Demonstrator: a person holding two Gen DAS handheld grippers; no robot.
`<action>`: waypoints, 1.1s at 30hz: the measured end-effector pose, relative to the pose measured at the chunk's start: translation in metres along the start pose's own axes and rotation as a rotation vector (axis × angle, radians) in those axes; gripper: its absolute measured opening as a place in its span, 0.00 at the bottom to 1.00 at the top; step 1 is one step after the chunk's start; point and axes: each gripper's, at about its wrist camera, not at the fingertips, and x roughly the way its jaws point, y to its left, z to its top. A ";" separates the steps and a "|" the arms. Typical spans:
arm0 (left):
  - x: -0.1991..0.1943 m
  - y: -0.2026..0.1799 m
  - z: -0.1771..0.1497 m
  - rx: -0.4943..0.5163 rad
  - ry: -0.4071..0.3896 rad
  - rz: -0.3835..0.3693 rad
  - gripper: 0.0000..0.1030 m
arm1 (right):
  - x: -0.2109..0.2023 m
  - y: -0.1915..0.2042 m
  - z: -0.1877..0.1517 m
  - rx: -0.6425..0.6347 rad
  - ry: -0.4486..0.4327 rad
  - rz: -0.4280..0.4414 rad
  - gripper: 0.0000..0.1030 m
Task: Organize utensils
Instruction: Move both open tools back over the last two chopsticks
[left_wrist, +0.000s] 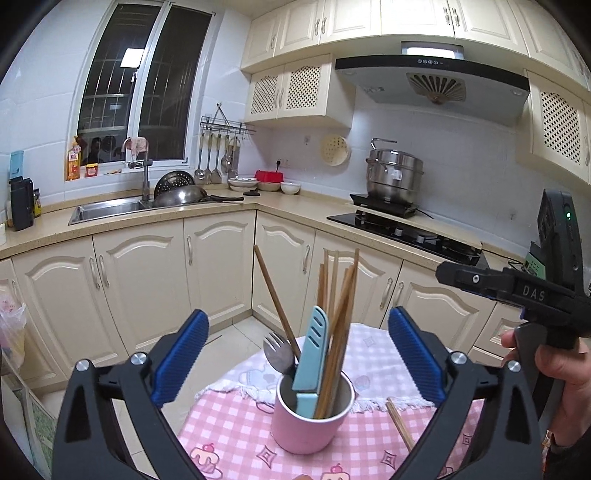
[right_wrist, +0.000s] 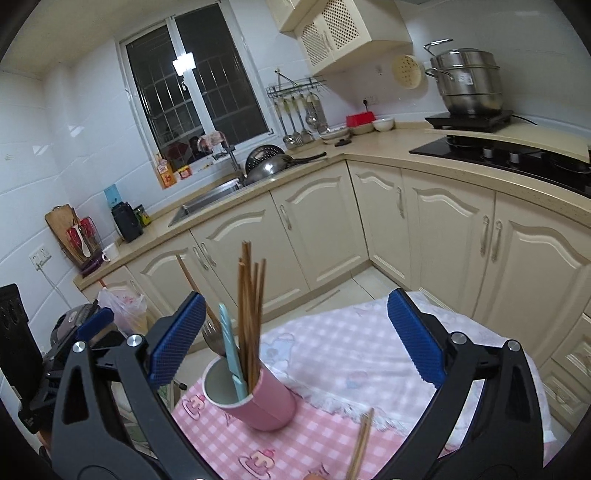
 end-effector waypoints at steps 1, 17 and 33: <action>-0.002 -0.003 -0.001 0.000 0.002 -0.003 0.93 | -0.002 -0.002 -0.001 0.000 0.006 -0.005 0.94; -0.010 -0.048 -0.037 0.016 0.085 -0.077 0.93 | -0.027 -0.044 -0.052 0.040 0.159 -0.118 0.94; 0.003 -0.060 -0.090 -0.038 0.235 -0.071 0.93 | -0.013 -0.055 -0.141 -0.033 0.407 -0.250 0.94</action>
